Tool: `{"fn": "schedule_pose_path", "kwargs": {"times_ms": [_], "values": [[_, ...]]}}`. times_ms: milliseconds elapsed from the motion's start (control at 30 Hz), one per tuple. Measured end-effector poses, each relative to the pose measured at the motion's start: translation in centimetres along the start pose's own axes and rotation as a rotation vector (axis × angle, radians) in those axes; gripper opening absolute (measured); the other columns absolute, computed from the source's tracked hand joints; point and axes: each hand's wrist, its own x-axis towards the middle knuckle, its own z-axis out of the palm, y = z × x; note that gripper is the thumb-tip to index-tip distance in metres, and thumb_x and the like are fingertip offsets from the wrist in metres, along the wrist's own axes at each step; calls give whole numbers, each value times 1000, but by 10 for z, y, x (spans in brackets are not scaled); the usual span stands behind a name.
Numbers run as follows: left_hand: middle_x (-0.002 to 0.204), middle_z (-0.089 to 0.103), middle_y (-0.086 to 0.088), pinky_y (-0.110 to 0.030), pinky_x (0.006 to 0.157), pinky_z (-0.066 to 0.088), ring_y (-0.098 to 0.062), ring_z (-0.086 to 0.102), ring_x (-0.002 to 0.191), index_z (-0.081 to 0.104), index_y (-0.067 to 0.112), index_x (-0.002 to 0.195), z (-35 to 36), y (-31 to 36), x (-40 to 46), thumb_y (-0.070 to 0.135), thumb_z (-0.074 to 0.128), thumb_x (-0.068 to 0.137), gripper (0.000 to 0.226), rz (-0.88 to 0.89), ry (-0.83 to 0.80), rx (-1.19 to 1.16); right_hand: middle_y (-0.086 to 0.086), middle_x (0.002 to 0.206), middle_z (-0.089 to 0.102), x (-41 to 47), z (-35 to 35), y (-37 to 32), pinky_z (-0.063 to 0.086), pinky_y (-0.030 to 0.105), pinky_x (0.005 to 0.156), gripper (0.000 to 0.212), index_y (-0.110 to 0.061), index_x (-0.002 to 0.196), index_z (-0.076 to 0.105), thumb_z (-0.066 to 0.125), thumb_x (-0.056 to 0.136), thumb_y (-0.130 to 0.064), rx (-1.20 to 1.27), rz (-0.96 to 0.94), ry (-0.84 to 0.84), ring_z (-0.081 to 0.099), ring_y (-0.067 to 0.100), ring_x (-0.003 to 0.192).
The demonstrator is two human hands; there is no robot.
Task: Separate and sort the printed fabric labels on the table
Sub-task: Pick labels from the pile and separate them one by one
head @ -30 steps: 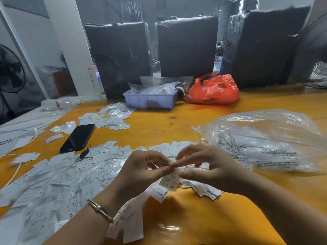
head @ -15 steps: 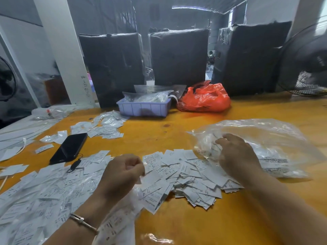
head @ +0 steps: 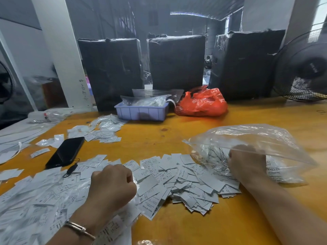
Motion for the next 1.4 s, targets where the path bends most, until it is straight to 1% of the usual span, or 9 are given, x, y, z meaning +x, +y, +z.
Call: {"fn": "schedule_pose_path", "kwargs": {"times_ms": [233, 433, 600, 700, 900, 1033, 1100, 1233, 1400], "values": [[96, 50, 19, -39, 106, 26, -6, 39, 101, 58, 32, 71, 1, -1, 1, 19, 55, 75, 14, 65, -14, -57, 2, 95, 48, 5, 8, 0, 37, 36, 81, 14, -16, 101, 61, 55, 92, -24, -2, 55, -15, 50, 25, 102], [97, 52, 24, -36, 101, 34, -5, 43, 103, 57, 34, 73, 2, 5, -4, 19, 60, 79, 16, 169, -2, -173, 2, 97, 62, 11, 16, 7, 42, 27, 72, 15, -18, 87, 68, 54, 88, -20, 173, 81, 82, 51, 21, 94], [99, 54, 28, -35, 95, 37, -1, 45, 105, 60, 33, 73, 4, 6, -5, 17, 62, 80, 18, 202, -11, -256, 4, 95, 61, 11, 13, 3, 31, 31, 70, 22, -14, 84, 69, 50, 93, -18, 351, 74, 264, 48, 22, 94], [99, 54, 29, -28, 86, 35, 2, 45, 105, 60, 34, 72, 6, 6, -5, 15, 63, 79, 20, 233, -1, -281, 2, 89, 61, -3, 7, -5, 43, 34, 70, 13, -12, 80, 69, 60, 89, -14, 647, 12, 331, 54, 24, 89], [110, 54, 33, -6, 84, 31, 13, 42, 114, 65, 42, 94, 7, 10, -6, 25, 70, 83, 21, 363, 2, -411, 0, 72, 68, -41, -17, -47, 43, 21, 55, 13, -19, 77, 70, 64, 88, -15, 1256, -262, -234, 52, 3, 49], [125, 44, 46, -5, 90, 36, 20, 38, 120, 49, 56, 127, 3, 16, -9, 67, 62, 76, 54, 453, -89, -514, 3, 80, 72, -56, -21, -58, 47, 22, 57, 9, -19, 86, 74, 66, 88, -16, 1414, -467, -414, 65, 15, 65], [124, 47, 45, -7, 94, 37, 20, 42, 118, 42, 59, 131, 3, 20, -12, 64, 66, 78, 59, 477, -149, -533, 6, 85, 73, -60, -21, -61, 51, 23, 64, 8, -13, 89, 74, 66, 88, -12, 1449, -534, -498, 68, 19, 75], [93, 70, 28, -15, 88, 46, 8, 63, 97, 65, 43, 111, 4, 24, -15, 27, 76, 81, 35, 520, -117, -511, 7, 79, 72, -64, -21, -64, 52, 23, 69, 9, -7, 88, 74, 75, 81, -13, 1459, -576, -520, 68, 17, 73], [83, 72, 20, -18, 78, 50, 2, 66, 86, 76, 30, 87, 7, 24, -15, 18, 78, 79, 14, 520, -75, -521, -7, 68, 63, -67, -19, -65, 43, 19, 57, 19, -17, 79, 69, 84, 70, -25, 1219, -618, -306, 55, 2, 61]]}}
